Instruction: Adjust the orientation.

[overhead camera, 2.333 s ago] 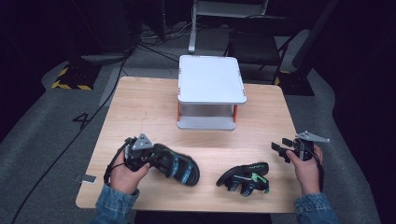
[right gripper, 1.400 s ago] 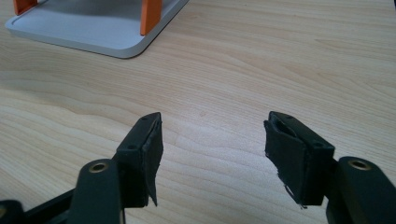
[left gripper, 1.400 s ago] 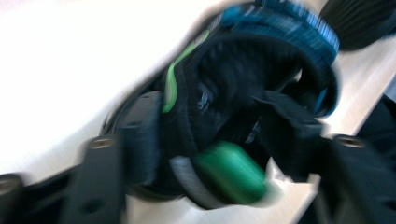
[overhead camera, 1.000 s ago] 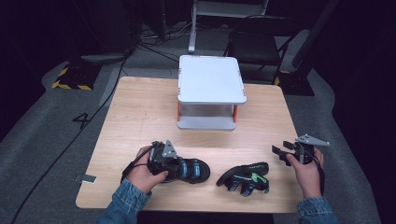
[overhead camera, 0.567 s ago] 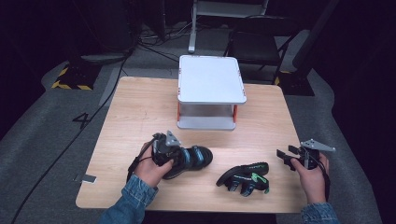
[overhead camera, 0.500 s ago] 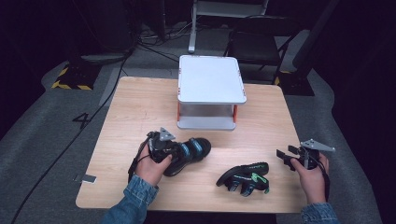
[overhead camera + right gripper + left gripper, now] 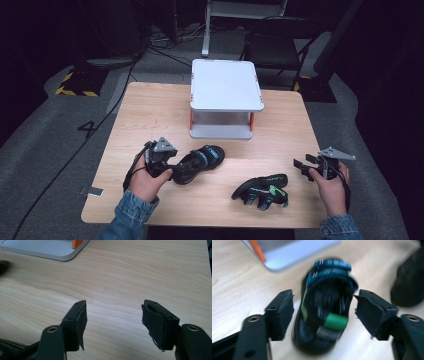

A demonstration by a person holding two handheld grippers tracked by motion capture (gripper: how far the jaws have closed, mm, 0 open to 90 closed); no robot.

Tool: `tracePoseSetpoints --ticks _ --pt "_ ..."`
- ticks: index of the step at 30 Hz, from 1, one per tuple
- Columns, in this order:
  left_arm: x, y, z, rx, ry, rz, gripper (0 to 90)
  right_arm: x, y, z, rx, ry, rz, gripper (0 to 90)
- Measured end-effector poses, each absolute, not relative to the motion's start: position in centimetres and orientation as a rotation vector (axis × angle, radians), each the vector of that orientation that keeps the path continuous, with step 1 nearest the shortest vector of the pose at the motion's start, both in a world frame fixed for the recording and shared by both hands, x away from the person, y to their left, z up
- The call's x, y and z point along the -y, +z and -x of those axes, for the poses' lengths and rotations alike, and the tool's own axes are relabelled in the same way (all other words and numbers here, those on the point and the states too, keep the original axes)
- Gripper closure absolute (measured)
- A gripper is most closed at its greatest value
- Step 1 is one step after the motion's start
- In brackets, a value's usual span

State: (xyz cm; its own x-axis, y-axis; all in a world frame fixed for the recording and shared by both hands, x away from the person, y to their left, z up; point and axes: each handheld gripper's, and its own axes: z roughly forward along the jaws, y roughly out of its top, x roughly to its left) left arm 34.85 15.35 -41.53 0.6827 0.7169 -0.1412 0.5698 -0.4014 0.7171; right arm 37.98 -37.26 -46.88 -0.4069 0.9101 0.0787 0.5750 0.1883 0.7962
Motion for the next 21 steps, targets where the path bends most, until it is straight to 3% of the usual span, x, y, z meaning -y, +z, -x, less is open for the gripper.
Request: tracePoseSetpoints --ticks 3,7,12,18,19,21 --pt "-15.5 -41.8 -34.6 -0.938 0.229 -2.19 31.1 37.1 -46.9 -38.3 -2.062 1.098 -1.384 37.5" --pt "-15.1 -43.2 -34.6 -0.935 0.202 -2.27 49.2 36.4 -46.9 -38.8 -2.076 1.104 -1.372 37.3" --pt "-14.6 -42.9 -34.4 -0.944 0.146 -2.246 69.4 36.1 -46.8 -38.8 -2.084 1.1 -1.36 37.2" --pt "-11.7 -42.3 -33.7 -0.791 0.016 -2.148 80.3 36.5 -46.8 -38.5 -2.071 1.101 -1.367 37.4" --pt "-11.1 -42.3 -33.5 -0.761 -0.009 -2.141 86.6 36.5 -46.8 -38.5 -2.071 1.101 -1.365 37.4" --pt "-9.8 -42.7 -33.4 -0.726 -0.003 -2.172 84.7 36.6 -46.8 -38.3 -2.068 1.095 -1.368 37.3"
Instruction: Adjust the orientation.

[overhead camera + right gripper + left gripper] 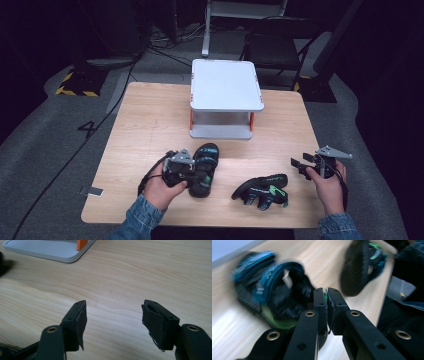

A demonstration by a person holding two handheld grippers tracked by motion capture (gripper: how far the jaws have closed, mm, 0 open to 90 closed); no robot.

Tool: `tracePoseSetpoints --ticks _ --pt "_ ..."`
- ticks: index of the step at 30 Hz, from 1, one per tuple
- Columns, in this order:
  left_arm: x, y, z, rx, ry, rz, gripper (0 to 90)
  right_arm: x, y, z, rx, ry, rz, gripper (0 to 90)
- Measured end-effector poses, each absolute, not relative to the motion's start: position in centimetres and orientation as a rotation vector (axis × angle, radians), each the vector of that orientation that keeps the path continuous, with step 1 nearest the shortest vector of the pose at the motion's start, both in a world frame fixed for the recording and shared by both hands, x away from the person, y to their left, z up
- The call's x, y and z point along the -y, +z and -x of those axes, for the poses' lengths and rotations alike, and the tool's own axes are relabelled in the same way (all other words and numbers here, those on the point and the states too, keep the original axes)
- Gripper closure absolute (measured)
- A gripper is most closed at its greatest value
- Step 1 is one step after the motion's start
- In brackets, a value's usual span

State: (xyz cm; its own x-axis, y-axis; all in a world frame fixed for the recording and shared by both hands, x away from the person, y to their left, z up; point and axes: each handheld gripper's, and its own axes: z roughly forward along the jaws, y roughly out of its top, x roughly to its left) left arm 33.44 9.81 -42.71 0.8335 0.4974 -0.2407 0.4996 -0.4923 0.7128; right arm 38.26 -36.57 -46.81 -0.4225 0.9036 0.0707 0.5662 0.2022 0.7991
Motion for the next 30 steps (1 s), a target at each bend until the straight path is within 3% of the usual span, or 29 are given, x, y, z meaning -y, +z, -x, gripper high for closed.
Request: tracePoseSetpoints --ticks 8,14,22,30 --pt "-9.5 -43.4 -34.0 -0.735 -0.014 -2.175 76.1 37.7 -46.8 -37.5 -2.037 1.095 -1.395 37.3" --pt "-10.6 -42.7 -34.1 -0.766 0.008 -2.159 58.5 37.0 -46.1 -37.3 -2.042 1.115 -1.364 37.0" --pt "-13.4 -41.3 -34.5 -0.858 0.15 -2.085 40.6 35.3 -44.7 -36.6 -2.089 1.147 -1.27 36.6" --pt "-16.7 -40.9 -36.2 -1.02 0.373 -2.09 26.7 33.7 -43.1 -34.9 -2.16 1.161 -1.165 37.0"
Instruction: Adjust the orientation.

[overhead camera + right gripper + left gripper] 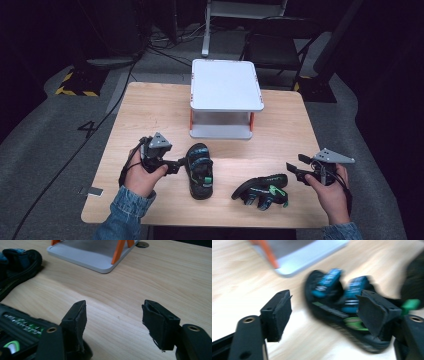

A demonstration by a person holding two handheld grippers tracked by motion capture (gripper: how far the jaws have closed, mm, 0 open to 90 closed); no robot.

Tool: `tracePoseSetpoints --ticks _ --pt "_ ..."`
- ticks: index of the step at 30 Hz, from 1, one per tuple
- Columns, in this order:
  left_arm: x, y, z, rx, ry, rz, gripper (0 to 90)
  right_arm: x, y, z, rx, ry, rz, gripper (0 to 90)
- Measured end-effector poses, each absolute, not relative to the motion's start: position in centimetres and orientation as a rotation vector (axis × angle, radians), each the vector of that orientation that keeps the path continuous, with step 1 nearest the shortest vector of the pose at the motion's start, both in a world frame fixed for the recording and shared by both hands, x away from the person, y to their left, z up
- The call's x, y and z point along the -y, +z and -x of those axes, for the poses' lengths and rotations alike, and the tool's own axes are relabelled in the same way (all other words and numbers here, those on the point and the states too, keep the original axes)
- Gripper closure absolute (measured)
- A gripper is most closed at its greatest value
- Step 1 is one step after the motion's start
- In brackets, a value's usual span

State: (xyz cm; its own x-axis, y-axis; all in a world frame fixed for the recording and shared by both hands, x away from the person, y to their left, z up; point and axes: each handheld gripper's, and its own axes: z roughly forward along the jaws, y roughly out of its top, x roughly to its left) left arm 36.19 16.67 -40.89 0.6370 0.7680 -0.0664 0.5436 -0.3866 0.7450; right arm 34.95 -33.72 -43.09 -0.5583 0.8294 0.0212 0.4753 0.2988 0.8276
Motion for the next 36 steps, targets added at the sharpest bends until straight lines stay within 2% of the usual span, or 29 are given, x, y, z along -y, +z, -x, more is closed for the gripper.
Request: tracePoseSetpoints --ticks 3,9,22,25,27,30,36 --pt "-17.7 -41.1 -36.8 -1.063 0.457 -2.12 25.6 33.2 -42.7 -34.3 -2.191 1.163 -1.141 37.0" --pt "-18.7 -41.4 -37.2 -1.109 0.446 -2.096 25.1 31.7 -42.0 -33.4 -2.284 1.187 -1.057 37.4" --pt "-19.9 -42.1 -37.0 -1.162 0.45 -2.075 25.0 26.8 -41.6 -32.1 -2.61 1.164 -0.723 43.8" --pt "-19.9 -42.2 -36.9 -1.158 0.444 -2.087 24.9 26.2 -42.0 -32.1 -2.658 1.158 -0.672 41.9" --pt "-19.9 -42.3 -36.8 -1.159 0.446 -2.086 24.9 25.8 -42.4 -32.2 -2.676 1.159 -0.641 37.1" --pt "-20.1 -42.5 -36.7 -1.165 0.443 -2.085 24.9 25.6 -42.3 -32.3 -2.667 1.14 -0.61 39.1" --pt "-20.4 -42.7 -36.1 -1.177 0.444 -2.076 24.8 25.1 -42.5 -32.9 -2.634 1.13 -0.587 37.5"
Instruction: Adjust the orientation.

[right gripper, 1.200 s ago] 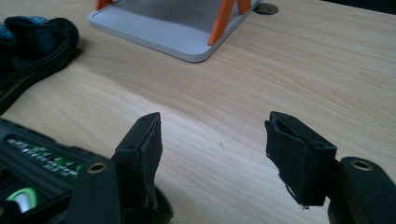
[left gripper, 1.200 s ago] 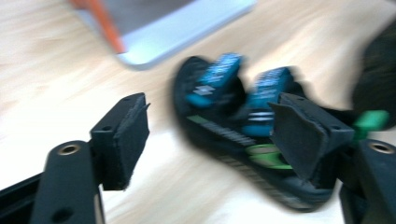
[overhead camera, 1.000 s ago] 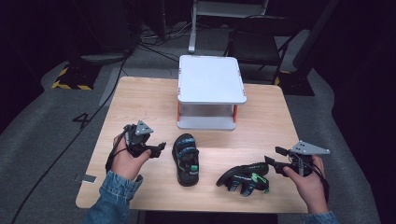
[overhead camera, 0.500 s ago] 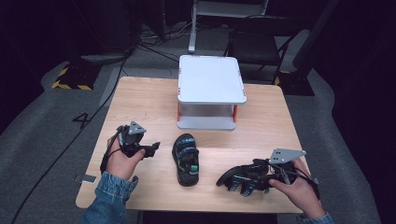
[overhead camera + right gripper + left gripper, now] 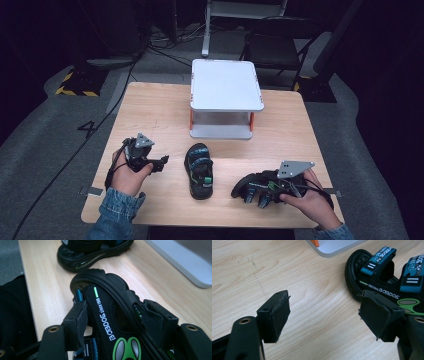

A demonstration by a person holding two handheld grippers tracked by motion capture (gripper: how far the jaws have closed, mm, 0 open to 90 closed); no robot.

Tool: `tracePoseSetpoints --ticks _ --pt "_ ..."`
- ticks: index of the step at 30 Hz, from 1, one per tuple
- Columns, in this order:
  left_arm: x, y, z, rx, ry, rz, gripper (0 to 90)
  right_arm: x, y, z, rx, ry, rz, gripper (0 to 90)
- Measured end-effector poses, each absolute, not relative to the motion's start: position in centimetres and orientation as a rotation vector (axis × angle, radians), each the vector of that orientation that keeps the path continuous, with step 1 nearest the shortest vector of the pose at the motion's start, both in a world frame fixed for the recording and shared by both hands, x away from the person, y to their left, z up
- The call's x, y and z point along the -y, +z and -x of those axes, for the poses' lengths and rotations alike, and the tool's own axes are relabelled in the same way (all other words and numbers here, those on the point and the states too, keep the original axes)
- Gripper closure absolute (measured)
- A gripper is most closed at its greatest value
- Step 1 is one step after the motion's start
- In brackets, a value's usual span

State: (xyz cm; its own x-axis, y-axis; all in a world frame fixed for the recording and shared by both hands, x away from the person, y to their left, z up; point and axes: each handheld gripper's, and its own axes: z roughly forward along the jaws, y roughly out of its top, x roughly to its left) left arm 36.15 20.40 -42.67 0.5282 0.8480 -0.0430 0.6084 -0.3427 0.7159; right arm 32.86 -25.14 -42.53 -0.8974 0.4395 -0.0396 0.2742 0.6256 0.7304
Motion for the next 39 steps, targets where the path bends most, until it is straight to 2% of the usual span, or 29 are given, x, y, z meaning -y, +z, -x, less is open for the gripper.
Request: tracePoseSetpoints --ticks 13,20,27,31,35,39 --pt "-22.3 -43.3 -34.1 -1.245 0.459 -2.058 24.9 23.9 -43.8 -37.8 -2.607 1.202 -0.745 27.5" --pt "-22.2 -43.4 -33.8 -1.245 0.453 -2.06 24.9 24.5 -42.8 -37.8 -2.503 1.25 -0.763 29.4" --pt "-21.9 -43.3 -34.3 -1.224 0.448 -2.062 24.9 28.2 -41.0 -36.9 -2.465 1.247 -0.766 24.5" --pt "-21.4 -43.4 -34.7 -1.211 0.436 -2.081 24.8 30.1 -41.7 -36.6 -2.509 1.168 -0.792 22.0" --pt "-21.0 -43.5 -35.0 -1.197 0.43 -2.09 24.7 30.3 -43.0 -36.8 -2.537 1.13 -0.768 21.0" --pt "-20.9 -43.5 -35.1 -1.198 0.426 -2.094 24.7 29.3 -44.4 -37.0 -2.577 1.083 -0.737 27.0"
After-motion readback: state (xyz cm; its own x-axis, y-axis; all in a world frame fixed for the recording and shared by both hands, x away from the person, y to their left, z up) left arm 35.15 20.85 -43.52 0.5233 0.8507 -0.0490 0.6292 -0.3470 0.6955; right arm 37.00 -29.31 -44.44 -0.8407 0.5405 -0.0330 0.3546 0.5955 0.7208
